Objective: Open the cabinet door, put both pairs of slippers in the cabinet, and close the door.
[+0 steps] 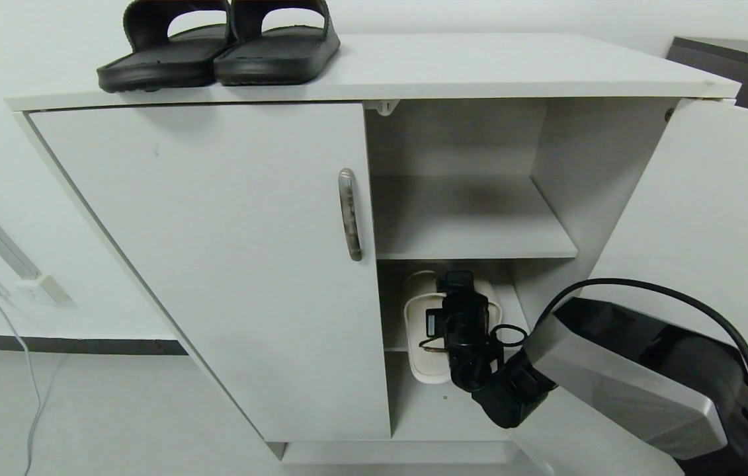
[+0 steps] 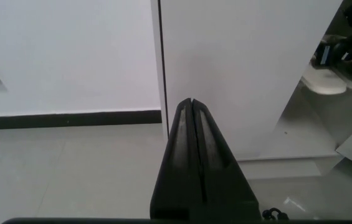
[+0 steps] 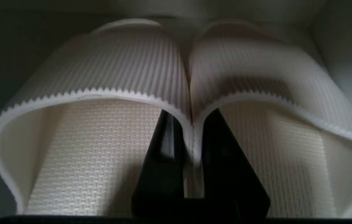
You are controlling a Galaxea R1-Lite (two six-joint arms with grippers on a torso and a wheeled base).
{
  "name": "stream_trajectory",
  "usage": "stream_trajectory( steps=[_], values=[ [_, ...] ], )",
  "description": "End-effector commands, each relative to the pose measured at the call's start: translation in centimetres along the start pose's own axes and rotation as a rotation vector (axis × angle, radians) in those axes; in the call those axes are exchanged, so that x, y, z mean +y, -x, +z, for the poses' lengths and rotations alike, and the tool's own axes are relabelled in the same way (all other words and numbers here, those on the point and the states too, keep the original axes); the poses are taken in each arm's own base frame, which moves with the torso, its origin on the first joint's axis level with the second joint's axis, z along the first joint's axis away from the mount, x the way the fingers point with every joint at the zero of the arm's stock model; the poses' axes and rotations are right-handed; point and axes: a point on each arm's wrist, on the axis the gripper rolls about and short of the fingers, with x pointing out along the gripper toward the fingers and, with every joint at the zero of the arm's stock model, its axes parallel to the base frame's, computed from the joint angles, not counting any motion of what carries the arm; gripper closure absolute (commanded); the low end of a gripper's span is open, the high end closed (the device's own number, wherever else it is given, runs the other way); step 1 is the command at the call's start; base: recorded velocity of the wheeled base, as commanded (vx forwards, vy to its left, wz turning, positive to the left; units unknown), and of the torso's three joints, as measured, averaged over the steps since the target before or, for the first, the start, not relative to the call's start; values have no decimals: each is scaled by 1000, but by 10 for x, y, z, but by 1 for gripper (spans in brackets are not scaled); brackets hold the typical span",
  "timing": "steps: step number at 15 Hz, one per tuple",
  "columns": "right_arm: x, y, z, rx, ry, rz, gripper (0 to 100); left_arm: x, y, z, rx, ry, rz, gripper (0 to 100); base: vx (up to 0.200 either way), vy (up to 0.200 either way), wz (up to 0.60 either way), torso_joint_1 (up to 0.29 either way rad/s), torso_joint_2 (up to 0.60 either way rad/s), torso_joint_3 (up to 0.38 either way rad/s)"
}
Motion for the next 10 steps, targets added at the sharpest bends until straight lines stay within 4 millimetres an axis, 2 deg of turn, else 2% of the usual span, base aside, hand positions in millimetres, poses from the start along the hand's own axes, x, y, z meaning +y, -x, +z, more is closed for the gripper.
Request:
stream_trajectory(
  steps=[1, 4, 7, 10],
  values=[
    [-2, -17, 0, -9, -7, -23, 100, 0, 0, 0, 0, 0, 1, 100, 0, 0, 0, 0, 0, 0],
    [-7, -29, 8, -32, -16, -43, 100, 0, 0, 0, 0, 6, 2, 100, 0, 0, 0, 0, 0, 0],
    [-14, -43, 3, -43, 3, -41, 100, 0, 0, 0, 0, 6, 2, 100, 0, 0, 0, 0, 0, 0],
    [-16, -48, 4, -46, 13, -26, 100, 0, 0, 0, 0, 6, 2, 100, 0, 0, 0, 0, 0, 0]
  ],
)
